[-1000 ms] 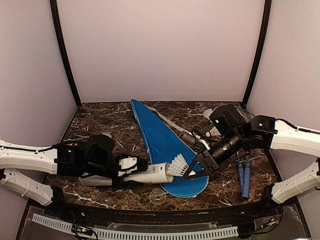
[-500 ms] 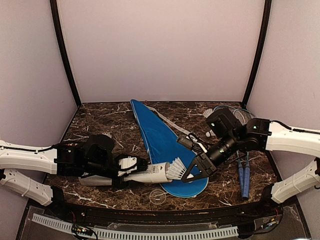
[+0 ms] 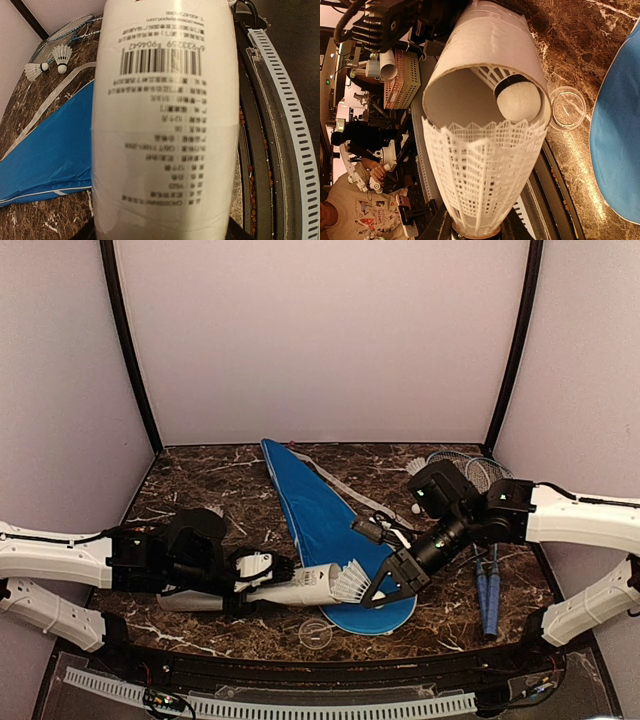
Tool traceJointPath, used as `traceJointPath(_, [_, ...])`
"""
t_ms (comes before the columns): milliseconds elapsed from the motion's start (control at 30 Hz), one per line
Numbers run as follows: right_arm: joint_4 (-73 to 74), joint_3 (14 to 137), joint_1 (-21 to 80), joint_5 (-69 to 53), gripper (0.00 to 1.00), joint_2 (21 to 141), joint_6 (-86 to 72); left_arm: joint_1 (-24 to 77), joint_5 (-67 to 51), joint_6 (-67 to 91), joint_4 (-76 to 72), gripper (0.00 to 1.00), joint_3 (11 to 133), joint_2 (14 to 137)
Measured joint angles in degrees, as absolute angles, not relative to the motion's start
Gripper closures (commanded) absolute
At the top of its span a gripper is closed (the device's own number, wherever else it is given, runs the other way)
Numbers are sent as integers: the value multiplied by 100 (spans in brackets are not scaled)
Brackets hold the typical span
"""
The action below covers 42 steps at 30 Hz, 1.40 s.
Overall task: Pack up the badminton gear
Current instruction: Place the shuttlecock in the racket bag.
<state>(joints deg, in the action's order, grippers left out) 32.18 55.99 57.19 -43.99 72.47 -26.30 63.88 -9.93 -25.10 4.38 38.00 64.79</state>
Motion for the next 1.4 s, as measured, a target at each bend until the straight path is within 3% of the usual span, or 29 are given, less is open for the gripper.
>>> traceJointPath(1400, [3295, 5655, 5463, -4565, 78, 7522, -2464, 6405, -945, -2508, 434, 39, 3750, 6436])
